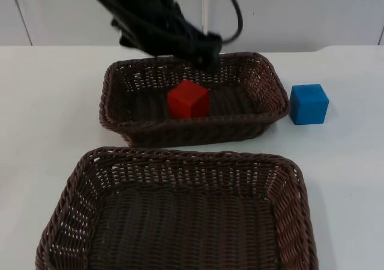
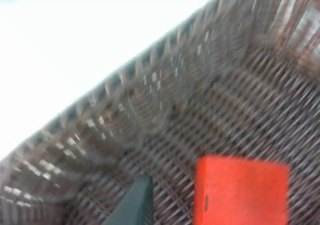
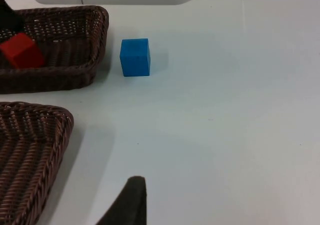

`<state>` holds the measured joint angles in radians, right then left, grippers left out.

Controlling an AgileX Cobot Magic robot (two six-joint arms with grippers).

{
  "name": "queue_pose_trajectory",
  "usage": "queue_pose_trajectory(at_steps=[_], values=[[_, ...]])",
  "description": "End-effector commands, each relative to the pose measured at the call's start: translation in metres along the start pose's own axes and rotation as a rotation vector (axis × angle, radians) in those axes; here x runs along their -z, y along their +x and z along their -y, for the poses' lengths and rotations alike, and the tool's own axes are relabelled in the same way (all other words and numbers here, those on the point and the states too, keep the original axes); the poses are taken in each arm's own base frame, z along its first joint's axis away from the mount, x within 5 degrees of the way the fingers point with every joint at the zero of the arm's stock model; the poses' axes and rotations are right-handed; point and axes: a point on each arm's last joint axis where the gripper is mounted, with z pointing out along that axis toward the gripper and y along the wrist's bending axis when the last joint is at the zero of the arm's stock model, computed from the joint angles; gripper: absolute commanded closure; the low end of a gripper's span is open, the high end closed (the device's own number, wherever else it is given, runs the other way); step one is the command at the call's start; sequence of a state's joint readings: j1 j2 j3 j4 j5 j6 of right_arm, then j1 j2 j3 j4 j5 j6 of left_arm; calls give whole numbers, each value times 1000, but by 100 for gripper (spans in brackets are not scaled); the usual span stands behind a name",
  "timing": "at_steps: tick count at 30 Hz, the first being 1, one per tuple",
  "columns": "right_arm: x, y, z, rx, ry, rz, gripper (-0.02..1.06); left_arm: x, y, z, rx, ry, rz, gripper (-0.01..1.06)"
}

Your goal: Pick up one cube with the left hand and place it into the upper basket. Pick up one cube with the right hand and place it into the lower basket.

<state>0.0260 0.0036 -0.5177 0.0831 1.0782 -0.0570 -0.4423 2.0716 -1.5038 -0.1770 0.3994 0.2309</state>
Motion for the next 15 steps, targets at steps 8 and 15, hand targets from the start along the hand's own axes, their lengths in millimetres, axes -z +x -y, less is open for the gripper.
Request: queue_pose_trajectory(at_steps=[8,15], values=[[0,1,0,4,4,2,-1,85,-36,4,22,8,116,0],[0,1,0,4,4,2,-1,130,-44,8,20,22,154,0]])
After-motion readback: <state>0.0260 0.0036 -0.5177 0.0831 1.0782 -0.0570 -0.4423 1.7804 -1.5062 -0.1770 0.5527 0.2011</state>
